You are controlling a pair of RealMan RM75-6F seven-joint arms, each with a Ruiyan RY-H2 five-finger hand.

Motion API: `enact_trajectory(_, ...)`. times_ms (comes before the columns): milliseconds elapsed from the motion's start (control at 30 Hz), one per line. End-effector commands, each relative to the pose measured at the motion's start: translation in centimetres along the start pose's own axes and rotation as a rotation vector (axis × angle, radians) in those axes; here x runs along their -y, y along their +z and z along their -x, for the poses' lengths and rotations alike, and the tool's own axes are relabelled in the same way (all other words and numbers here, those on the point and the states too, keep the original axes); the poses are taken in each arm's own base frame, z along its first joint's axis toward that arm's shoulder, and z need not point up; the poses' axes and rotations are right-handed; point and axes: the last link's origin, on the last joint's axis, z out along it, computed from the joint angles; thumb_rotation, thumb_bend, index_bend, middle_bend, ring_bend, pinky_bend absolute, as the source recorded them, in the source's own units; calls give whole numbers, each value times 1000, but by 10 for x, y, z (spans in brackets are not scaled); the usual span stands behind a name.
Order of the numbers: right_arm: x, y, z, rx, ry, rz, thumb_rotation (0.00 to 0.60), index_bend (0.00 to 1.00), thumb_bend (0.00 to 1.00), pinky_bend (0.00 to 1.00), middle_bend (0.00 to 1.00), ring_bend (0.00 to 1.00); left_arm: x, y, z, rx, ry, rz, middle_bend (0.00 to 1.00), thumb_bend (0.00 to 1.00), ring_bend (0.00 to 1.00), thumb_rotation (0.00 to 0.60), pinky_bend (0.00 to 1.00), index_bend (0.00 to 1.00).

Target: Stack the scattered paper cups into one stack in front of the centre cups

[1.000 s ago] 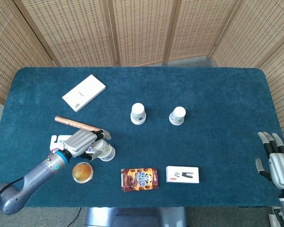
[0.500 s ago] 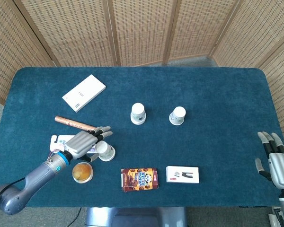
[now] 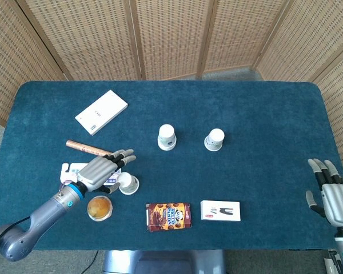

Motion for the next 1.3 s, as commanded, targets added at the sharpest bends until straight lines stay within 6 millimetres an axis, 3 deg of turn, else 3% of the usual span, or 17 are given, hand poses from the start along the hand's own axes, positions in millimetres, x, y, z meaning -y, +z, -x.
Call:
enact_trajectory(33, 2, 3, 1, 3, 0, -8, 600, 0, 494, 362, 110, 28, 5, -7, -2, -21, 8, -14, 0, 465, 0, 600, 191, 0)
enact_trajectory(567, 29, 36, 6, 69, 57, -92, 600, 0, 452, 362, 13, 0, 21, -35, 2, -48, 46, -58, 0, 466, 0, 600, 185, 18)
enact_trajectory(1300, 12, 21, 6, 78, 62, -44, 600, 0, 450, 362, 12, 0, -12, 22, 44, 83, 136, 16, 0, 465, 0, 600, 211, 0)
